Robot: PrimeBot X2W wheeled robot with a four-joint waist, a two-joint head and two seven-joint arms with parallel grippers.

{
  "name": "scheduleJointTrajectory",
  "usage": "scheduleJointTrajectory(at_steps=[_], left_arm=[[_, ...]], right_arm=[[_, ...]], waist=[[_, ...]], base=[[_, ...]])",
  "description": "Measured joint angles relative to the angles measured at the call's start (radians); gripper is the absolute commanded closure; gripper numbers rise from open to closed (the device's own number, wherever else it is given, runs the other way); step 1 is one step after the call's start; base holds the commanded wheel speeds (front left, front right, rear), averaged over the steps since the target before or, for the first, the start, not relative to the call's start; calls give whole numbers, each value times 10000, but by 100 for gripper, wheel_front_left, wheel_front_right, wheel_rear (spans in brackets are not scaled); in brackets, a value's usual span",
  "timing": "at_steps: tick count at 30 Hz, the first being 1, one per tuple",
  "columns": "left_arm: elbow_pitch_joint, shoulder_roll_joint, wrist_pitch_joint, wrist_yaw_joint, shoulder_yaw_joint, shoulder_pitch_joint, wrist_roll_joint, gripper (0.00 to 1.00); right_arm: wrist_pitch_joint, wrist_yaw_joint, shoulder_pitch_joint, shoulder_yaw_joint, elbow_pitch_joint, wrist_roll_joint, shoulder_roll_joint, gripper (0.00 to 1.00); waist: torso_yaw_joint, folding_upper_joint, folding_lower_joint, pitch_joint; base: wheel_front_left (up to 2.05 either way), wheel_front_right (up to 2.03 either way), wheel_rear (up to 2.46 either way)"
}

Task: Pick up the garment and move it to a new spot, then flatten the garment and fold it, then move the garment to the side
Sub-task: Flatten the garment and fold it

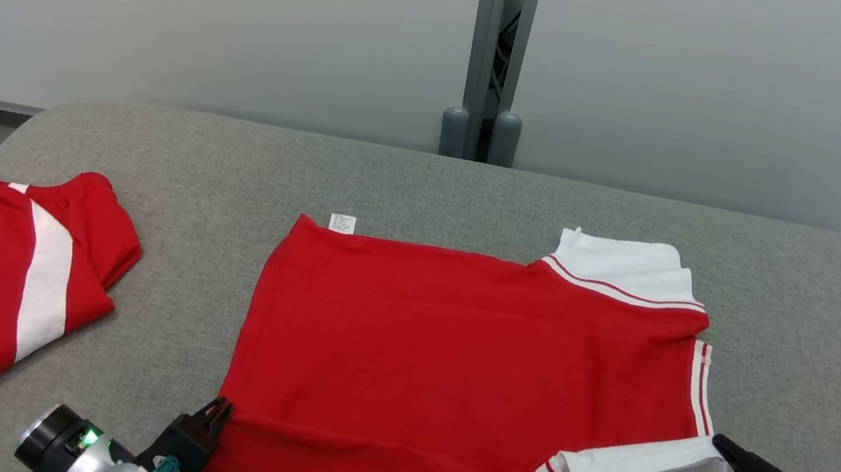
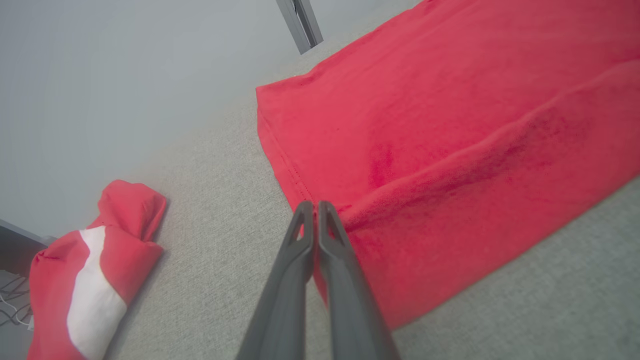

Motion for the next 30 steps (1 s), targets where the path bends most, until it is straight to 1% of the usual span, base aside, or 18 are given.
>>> scheduleJointTrajectory(at_steps=[10, 20, 30], left_arm=[[414, -174, 0, -2, 12, -316, -61, 100], [616, -257, 0, 0, 48, -673, -61, 100], [945, -313, 0, -42, 90, -1069, -81, 100]], right_arm=[[100, 0, -197, -385, 842, -190, 339, 100], [167, 0, -279, -894, 1202, -604, 652, 100], [184, 0, -407, -1327, 1440, -1124, 940, 100]], waist=[[34, 0, 1, 181], [-86, 0, 0, 354], [-180, 0, 0, 802]], base=[[0, 0, 0], [0, 0, 0], [0, 0, 0]])
